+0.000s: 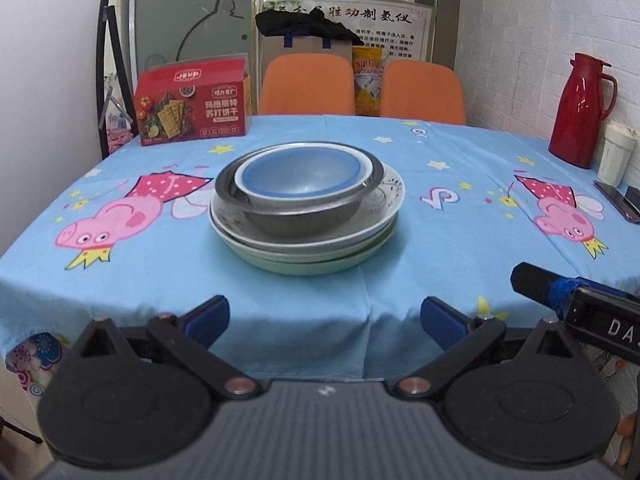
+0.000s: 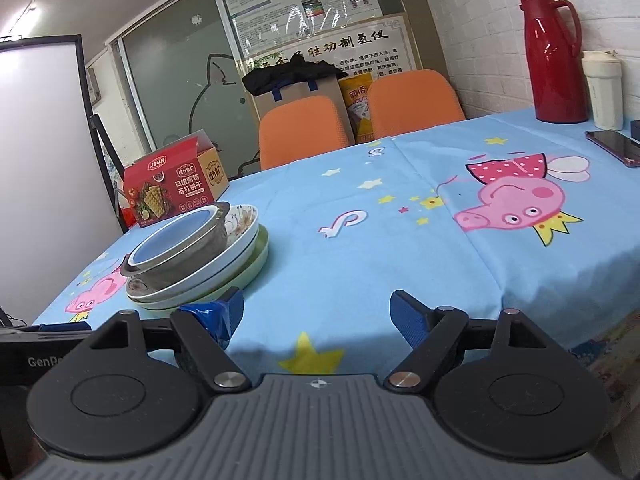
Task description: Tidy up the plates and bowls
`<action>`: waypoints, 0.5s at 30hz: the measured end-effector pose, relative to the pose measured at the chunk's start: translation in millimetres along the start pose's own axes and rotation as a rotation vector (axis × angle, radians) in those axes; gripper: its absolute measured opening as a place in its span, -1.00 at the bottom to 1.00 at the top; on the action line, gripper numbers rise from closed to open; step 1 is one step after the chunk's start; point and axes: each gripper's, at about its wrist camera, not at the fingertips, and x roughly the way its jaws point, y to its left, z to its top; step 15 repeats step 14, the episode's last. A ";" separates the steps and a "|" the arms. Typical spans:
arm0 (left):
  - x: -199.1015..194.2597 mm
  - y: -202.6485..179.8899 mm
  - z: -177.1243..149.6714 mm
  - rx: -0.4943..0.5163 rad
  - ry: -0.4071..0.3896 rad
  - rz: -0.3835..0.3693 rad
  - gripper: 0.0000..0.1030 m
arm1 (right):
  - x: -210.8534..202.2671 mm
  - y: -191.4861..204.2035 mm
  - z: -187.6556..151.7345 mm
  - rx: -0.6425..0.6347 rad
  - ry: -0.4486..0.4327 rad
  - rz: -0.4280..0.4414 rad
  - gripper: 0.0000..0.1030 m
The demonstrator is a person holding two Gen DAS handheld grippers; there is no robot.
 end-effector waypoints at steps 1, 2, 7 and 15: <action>-2.6 -1.2 -3.9 0.006 -0.001 0.002 0.96 | -3.1 -0.9 -2.8 -0.003 0.002 -0.009 0.30; -5.1 -1.8 -6.6 0.010 -0.003 0.002 0.96 | -6.6 -1.6 -6.3 -0.007 0.003 -0.018 0.30; -18.8 -2.2 -14.4 0.015 -0.015 -0.018 0.96 | -22.7 -2.6 -20.4 -0.019 -0.003 -0.018 0.31; -20.5 -4.0 -16.4 0.032 -0.045 0.000 0.96 | -29.5 -6.8 -25.9 -0.008 -0.017 -0.018 0.31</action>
